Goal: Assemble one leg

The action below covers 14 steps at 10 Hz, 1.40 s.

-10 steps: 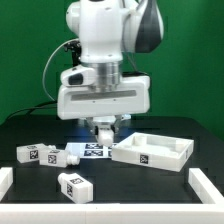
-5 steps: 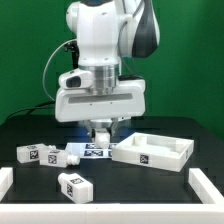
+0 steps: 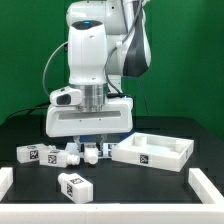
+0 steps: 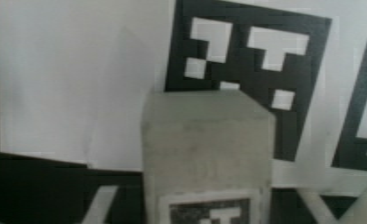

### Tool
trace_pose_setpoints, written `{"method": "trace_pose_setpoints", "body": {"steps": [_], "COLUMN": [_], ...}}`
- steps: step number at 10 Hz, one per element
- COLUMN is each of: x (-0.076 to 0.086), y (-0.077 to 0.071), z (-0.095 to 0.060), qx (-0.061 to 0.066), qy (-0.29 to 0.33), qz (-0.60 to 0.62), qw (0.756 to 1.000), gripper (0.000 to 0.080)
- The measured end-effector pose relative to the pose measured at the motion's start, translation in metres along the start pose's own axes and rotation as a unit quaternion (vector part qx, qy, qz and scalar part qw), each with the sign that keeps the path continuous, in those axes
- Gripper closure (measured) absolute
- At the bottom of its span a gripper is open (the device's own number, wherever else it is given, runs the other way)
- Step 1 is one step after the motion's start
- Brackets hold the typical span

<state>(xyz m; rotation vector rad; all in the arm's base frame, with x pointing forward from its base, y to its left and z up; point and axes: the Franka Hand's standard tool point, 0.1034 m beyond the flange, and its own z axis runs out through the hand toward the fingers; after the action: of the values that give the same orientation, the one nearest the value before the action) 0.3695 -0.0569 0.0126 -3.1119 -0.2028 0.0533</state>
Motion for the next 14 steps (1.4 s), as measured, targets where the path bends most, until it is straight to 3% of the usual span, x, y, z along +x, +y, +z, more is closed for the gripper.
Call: {"method": "trace_pose_setpoints", "body": {"steps": [1,3,4,6,7,9,11,14], "x": [0.0,-0.003,-0.004,0.0,0.004,0.004,0.008,0.003], "y": [0.0,-0.003,-0.009,-0.02,-0.036,-0.071,-0.063,-0.068], "z": [0.0,-0.003,-0.019,-0.046,-0.054,-0.038,-0.031,-0.026], "qx": [0.0,0.007,0.018,0.027,0.03,0.026,0.018,0.021], "qy": [0.0,-0.011,-0.026,-0.03,-0.035,-0.041,-0.011,-0.019], "qz": [0.0,0.02,0.051,0.106,0.141,0.176,0.158,0.186], "qw": [1.0,1.0,0.998,0.994,0.989,0.983,0.987,0.982], "gripper": [0.0445,0.0178,0.0178,0.0154,0.0151,0.015,0.015,0.015]}}
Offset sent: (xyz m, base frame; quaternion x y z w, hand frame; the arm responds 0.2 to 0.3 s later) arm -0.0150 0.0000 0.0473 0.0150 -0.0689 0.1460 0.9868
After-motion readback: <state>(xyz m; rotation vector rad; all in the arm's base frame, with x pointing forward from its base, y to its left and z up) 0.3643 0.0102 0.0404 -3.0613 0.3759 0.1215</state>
